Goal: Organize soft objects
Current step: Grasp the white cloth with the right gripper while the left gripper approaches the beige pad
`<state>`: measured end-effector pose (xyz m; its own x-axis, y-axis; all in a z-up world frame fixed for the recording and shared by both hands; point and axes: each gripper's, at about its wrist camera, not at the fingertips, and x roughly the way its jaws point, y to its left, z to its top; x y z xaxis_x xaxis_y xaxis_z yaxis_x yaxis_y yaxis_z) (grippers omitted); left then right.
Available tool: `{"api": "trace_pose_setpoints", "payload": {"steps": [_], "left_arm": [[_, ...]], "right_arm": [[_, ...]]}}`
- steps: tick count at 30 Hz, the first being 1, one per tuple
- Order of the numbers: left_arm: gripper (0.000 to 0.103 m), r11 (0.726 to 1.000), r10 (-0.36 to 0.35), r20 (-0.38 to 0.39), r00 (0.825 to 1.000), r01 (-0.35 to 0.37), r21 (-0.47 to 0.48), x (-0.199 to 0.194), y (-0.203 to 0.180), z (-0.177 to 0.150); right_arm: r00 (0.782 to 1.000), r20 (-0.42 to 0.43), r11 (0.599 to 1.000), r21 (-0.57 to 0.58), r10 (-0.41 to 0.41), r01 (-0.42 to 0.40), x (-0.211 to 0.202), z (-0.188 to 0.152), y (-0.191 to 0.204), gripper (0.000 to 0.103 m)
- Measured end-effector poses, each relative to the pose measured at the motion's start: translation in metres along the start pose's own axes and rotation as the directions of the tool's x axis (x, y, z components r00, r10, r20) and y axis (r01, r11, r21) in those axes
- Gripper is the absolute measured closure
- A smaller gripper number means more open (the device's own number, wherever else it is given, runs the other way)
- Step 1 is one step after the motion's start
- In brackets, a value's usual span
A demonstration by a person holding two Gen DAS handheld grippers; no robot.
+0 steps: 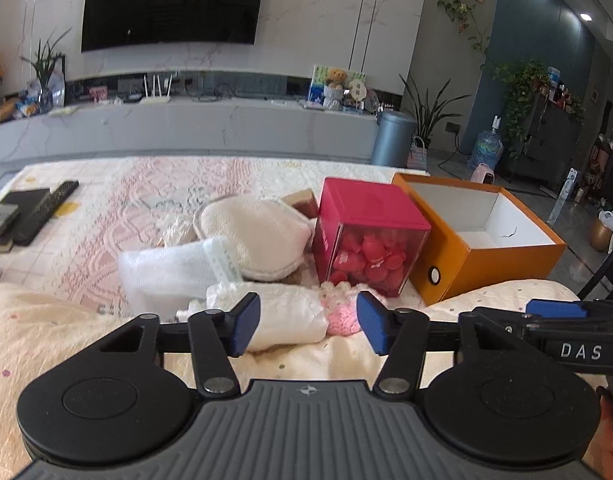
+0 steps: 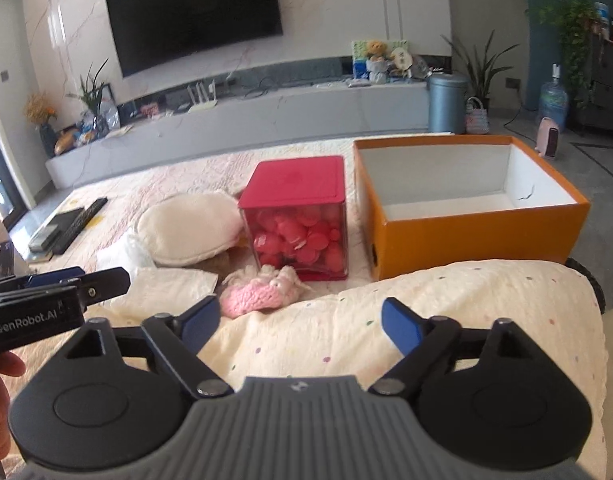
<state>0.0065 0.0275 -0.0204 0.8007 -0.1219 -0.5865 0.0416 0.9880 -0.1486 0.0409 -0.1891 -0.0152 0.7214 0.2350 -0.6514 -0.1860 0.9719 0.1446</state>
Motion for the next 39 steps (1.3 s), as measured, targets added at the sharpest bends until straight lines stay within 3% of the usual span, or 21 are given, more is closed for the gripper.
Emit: {"api": "trace_pose_setpoints", "payload": {"steps": [2,3,5,8,15,21,26,28,35,39], "left_arm": [[0.048,1.000,0.008,-0.023,1.000,-0.008,-0.009,0.004,0.009,-0.001],[0.048,1.000,0.016,-0.033,0.999,-0.017,-0.018,0.005,0.014,-0.001],[0.046,0.998,0.030,-0.043,0.999,-0.032,-0.045,0.007,0.024,0.000],[0.029,0.997,0.054,-0.059,0.997,-0.057,-0.060,0.011,0.038,0.003],[0.031,0.996,0.065,-0.176,0.982,-0.074,-0.044,0.024,0.064,0.008],[0.034,0.998,0.059,-0.211,0.976,-0.065,-0.020,0.034,0.076,0.009],[0.036,0.999,0.042,-0.232,0.972,-0.048,-0.020,0.047,0.088,0.013],[0.036,0.999,0.040,-0.243,0.969,-0.048,-0.026,0.053,0.093,0.015],[0.037,0.997,0.058,-0.283,0.957,-0.068,-0.025,0.065,0.107,0.013],[0.037,0.996,0.046,-0.283,0.958,-0.066,-0.062,0.067,0.114,0.009]], "right_arm": [[1.000,-0.019,1.000,-0.009,0.022,-0.022,0.006,0.002,0.004,0.029],[0.999,-0.026,0.999,-0.017,0.030,-0.030,0.008,0.003,0.006,0.036],[0.998,-0.044,0.998,-0.032,0.045,-0.046,0.016,0.005,0.010,0.039],[0.996,-0.070,0.997,-0.050,0.055,-0.059,0.028,0.008,0.016,0.039],[0.983,-0.137,0.978,-0.149,0.125,-0.145,0.059,0.014,0.046,0.037],[0.954,-0.214,0.931,-0.255,0.209,-0.261,0.091,0.013,0.084,0.037],[0.945,-0.249,0.916,-0.288,0.211,-0.281,0.116,0.019,0.102,0.036],[0.938,-0.273,0.907,-0.301,0.215,-0.296,0.127,0.020,0.107,0.030],[0.911,-0.343,0.843,-0.398,0.229,-0.362,0.154,0.007,0.131,0.025],[0.910,-0.351,0.847,-0.393,0.221,-0.358,0.175,0.005,0.141,0.025]]}}
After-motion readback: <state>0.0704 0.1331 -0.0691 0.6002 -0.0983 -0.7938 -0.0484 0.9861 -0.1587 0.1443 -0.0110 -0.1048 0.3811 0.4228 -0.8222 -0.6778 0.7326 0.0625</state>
